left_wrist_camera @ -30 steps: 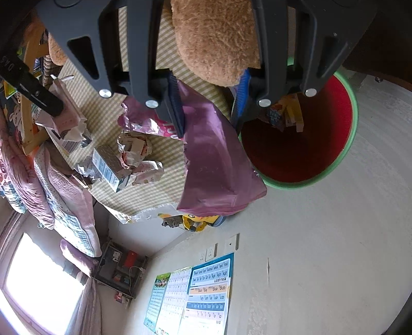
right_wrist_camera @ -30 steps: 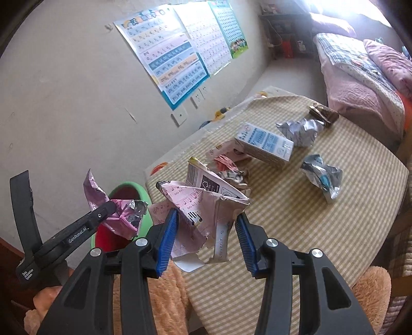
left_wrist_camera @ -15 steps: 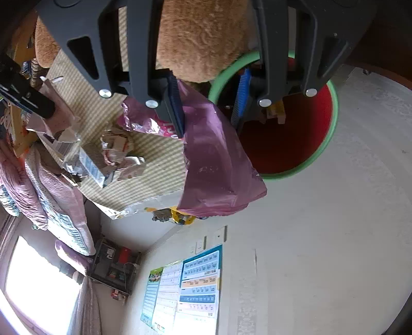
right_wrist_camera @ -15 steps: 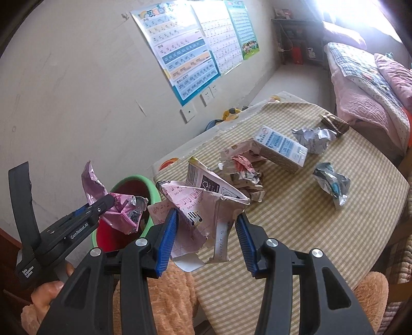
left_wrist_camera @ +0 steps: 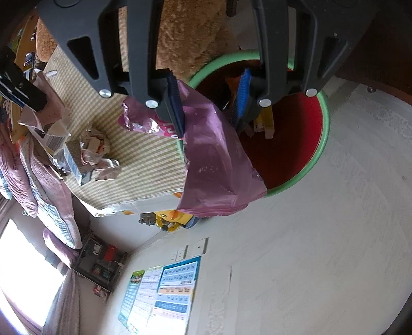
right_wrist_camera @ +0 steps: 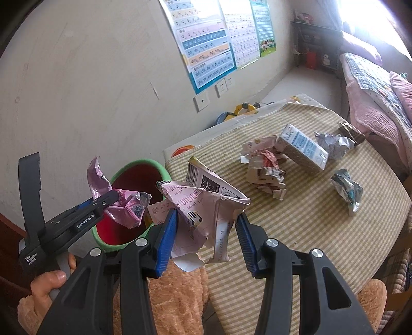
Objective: Collect trash
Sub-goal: 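Grasp the purple bag with the left tool while the right tool holds the pink-white wrapper, then lower both held items into the red bucket and open both tools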
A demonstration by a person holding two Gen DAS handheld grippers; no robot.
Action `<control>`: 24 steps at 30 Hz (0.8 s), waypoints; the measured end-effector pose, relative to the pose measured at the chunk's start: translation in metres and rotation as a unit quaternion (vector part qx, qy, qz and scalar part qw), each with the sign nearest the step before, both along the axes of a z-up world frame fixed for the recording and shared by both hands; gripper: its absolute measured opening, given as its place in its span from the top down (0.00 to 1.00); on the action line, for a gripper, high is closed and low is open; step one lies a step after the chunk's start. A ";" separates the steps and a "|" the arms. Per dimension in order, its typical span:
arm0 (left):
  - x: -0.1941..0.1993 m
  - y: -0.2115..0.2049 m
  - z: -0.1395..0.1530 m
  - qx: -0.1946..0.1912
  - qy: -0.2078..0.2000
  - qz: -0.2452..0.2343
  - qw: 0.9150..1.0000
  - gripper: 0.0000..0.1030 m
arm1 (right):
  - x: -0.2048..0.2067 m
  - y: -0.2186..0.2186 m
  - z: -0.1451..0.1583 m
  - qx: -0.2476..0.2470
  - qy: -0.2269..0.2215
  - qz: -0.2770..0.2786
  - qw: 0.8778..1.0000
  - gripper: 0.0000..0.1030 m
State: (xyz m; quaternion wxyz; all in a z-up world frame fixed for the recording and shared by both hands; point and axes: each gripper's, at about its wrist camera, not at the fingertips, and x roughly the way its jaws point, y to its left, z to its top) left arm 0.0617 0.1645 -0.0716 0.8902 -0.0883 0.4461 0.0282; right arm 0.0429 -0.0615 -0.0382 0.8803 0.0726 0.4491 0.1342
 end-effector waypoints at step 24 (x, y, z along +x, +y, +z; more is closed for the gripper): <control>0.009 0.055 -0.029 -0.018 0.033 0.048 0.998 0.67 | 0.049 0.076 -0.010 -0.020 0.001 0.065 0.998 0.57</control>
